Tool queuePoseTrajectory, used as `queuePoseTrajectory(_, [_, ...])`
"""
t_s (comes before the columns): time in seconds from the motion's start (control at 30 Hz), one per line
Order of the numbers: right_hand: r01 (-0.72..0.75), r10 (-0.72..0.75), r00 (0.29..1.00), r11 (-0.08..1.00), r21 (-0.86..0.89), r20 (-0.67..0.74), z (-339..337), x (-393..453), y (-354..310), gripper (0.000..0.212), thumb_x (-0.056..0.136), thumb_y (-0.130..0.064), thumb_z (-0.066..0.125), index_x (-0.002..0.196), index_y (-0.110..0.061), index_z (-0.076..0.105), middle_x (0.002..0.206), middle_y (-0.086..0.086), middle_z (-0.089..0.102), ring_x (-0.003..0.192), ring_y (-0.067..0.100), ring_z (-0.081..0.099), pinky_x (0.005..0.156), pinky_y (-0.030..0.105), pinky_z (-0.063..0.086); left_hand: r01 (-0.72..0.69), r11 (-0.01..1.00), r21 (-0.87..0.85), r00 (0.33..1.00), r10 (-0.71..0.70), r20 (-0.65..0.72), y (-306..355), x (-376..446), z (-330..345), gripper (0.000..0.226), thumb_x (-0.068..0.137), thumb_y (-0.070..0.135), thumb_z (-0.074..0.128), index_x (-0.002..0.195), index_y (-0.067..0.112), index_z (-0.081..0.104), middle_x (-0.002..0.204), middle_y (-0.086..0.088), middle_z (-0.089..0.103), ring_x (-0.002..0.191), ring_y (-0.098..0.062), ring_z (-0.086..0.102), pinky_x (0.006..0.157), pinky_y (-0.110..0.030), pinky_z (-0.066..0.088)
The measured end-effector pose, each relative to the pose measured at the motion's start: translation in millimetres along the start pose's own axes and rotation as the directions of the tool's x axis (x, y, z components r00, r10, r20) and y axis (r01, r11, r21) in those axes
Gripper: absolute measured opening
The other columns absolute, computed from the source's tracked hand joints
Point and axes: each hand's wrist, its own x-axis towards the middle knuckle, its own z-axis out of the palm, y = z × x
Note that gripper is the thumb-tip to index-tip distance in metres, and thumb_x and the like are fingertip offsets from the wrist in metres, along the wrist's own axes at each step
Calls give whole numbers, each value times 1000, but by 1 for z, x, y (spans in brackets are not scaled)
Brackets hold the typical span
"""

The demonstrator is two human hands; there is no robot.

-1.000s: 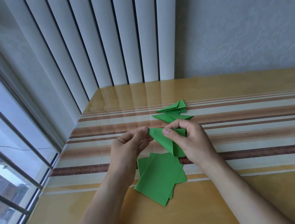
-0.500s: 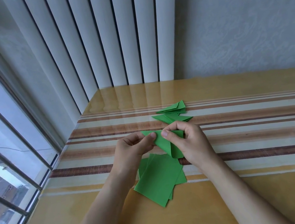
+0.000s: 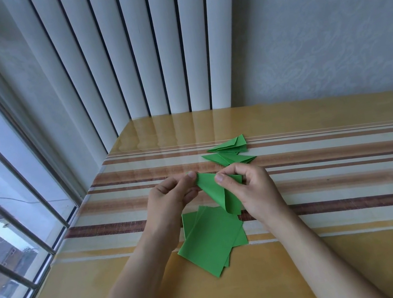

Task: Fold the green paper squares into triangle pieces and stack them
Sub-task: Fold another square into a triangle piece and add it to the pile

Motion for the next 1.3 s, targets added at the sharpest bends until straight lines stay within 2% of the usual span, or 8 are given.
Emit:
queuePoseTrajectory(0.23, [19,-19,1000,999,33,0,-1,-1,1,9,97,-25,74,89,-22,77,90,-10,77,92,6,70,87,30,53,48,996,76,980,-62,192,-8,0,0,44,82,20,79,102,-17,66,89,-14,74,78,-16,71,79,-21,61])
queuePoseTrajectory(0.43, [-34,26,996,994,106,80,4,-1,1,11,96,-18,74,88,-11,74,87,13,73,79,14,65,78,36,51,11,998,54,999,-13,48,-5,1,2,10,92,10,73,88,1,76,82,-10,77,71,-15,73,68,-19,59])
queuePoseTrajectory(0.57, [-58,49,994,994,93,94,6,0,5,9,96,-17,74,89,-13,75,88,12,75,81,18,67,81,46,55,7,998,55,999,-9,30,-4,1,2,13,94,12,72,92,-1,76,81,-10,77,67,-13,73,62,-18,58])
queuePoseTrajectory(0.73, [-61,59,998,994,95,24,3,0,6,11,98,-20,73,90,-13,75,86,11,75,81,22,70,68,30,57,35,976,213,994,-55,89,-11,-1,2,22,90,19,78,94,-2,77,90,-16,79,74,-19,73,70,-25,59])
queuePoseTrajectory(0.87, [-54,54,999,995,83,11,5,-1,6,12,98,-20,72,90,-12,75,86,12,75,85,32,71,68,34,59,20,971,240,998,-35,60,-11,0,1,19,90,18,78,92,-1,78,91,-16,80,75,-20,73,70,-25,59])
queuePoseTrajectory(0.97, [-56,58,998,996,63,-30,3,0,8,13,99,-22,72,89,-14,74,84,6,75,82,24,71,70,33,57,21,954,299,994,-53,100,-13,2,0,20,90,20,79,95,0,79,95,-19,79,83,-27,72,83,-37,62])
queuePoseTrajectory(1.1, [-65,76,991,993,94,-113,-2,2,9,12,98,-23,72,89,-16,75,82,0,75,78,10,70,70,25,55,-5,931,366,989,-50,142,-14,0,1,18,91,17,78,97,0,78,92,-15,80,80,-20,74,75,-24,61])
queuePoseTrajectory(1.3, [-67,78,991,992,103,-109,1,3,10,12,98,-23,72,89,-16,74,81,-3,75,78,8,69,72,26,54,-13,924,383,989,-46,143,-11,1,-2,16,90,20,78,95,5,79,91,-12,80,84,-24,75,77,-27,61])
